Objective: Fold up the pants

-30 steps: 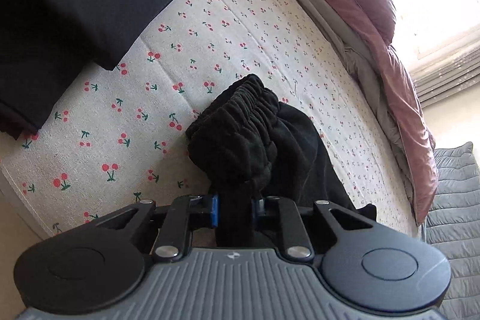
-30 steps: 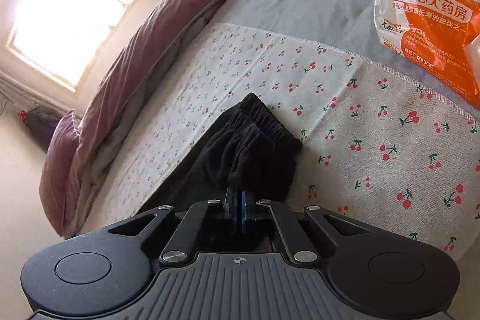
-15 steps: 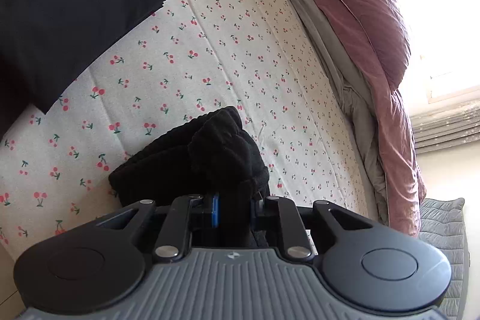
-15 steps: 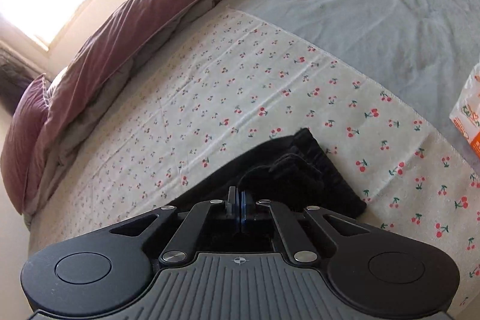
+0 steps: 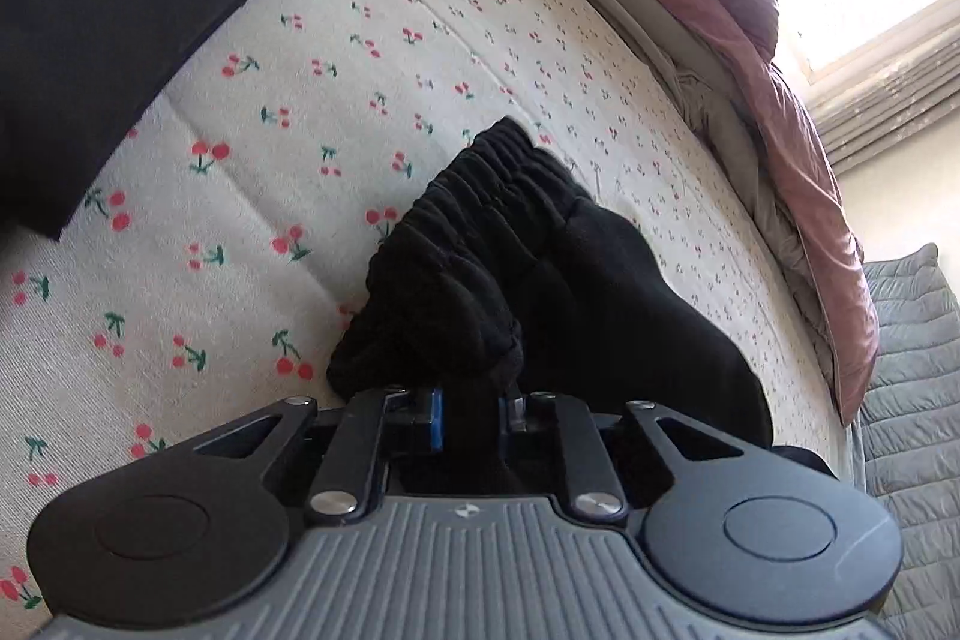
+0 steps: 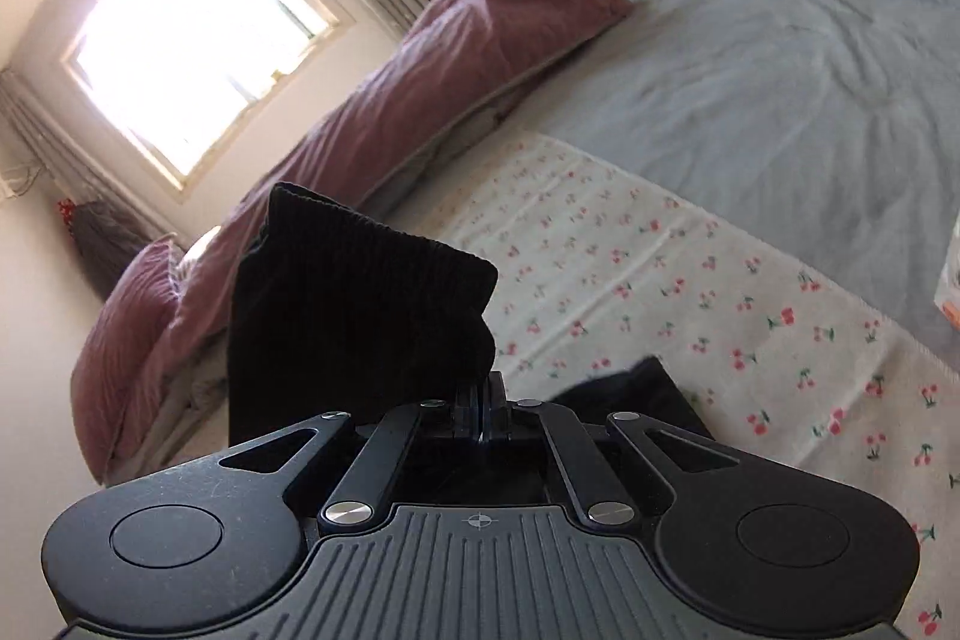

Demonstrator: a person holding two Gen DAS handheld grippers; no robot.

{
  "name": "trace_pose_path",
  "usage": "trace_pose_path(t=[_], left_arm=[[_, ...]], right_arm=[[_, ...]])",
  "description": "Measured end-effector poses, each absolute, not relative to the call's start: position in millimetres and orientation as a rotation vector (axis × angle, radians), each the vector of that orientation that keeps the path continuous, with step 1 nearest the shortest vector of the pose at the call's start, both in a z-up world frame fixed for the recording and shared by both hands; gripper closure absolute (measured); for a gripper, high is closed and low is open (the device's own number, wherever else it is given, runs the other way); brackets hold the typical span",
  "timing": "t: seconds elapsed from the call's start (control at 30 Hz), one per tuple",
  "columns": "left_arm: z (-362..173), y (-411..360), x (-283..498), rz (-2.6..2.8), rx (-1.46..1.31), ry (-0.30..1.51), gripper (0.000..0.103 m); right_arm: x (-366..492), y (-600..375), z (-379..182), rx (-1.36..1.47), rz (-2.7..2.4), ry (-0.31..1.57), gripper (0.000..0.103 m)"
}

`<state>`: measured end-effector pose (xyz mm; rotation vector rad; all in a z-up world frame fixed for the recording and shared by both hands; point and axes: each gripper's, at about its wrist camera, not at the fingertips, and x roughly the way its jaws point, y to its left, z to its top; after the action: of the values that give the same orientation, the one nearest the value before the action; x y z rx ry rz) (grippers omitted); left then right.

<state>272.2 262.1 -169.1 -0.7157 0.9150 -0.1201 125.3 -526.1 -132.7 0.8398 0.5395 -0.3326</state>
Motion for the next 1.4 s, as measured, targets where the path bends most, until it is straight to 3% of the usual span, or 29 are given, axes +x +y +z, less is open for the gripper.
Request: trace_pose_path(t=[0.07, 0.13, 0.33, 0.47, 0.63, 0.87, 1.07, 1.23, 1.33, 1.4], left_arm=[[-162, 259, 260, -0.132, -0.684, 0.861, 0.103], [-154, 256, 263, -0.132, -0.650, 0.880, 0.103], [-137, 255, 260, -0.131, -0.628, 0.838, 0.103], [-160, 253, 249, -0.112, -0.596, 0.857, 0.102], [-166, 269, 247, -0.113, -0.730, 0.851, 0.101], [-153, 261, 241, -0.083, -0.620, 0.864, 0.098], [-155, 262, 239, -0.054, -0.655, 0.879, 0.097], [-149, 257, 239, -0.022, -0.583, 0.896, 0.085], [-151, 257, 236, -0.017, -0.608, 0.893, 0.084], [-152, 257, 234, -0.015, -0.604, 0.895, 0.077]], right_arm=[[117, -531, -185, 0.881, -0.413, 0.640, 0.102], [100, -529, -207, 0.941, -0.403, 0.596, 0.102], [99, -521, -167, 0.919, -0.362, 0.522, 0.102], [84, -513, -138, 0.875, -0.327, 0.473, 0.102], [89, -530, -200, 0.943, -0.404, 0.678, 0.103], [65, -517, -175, 0.961, -0.379, 0.524, 0.103], [63, -519, -181, 0.975, -0.430, 0.557, 0.103], [46, -510, -156, 0.987, -0.420, 0.452, 0.103], [52, -512, -155, 0.967, -0.463, 0.472, 0.103], [59, -519, -167, 0.990, -0.486, 0.512, 0.103]])
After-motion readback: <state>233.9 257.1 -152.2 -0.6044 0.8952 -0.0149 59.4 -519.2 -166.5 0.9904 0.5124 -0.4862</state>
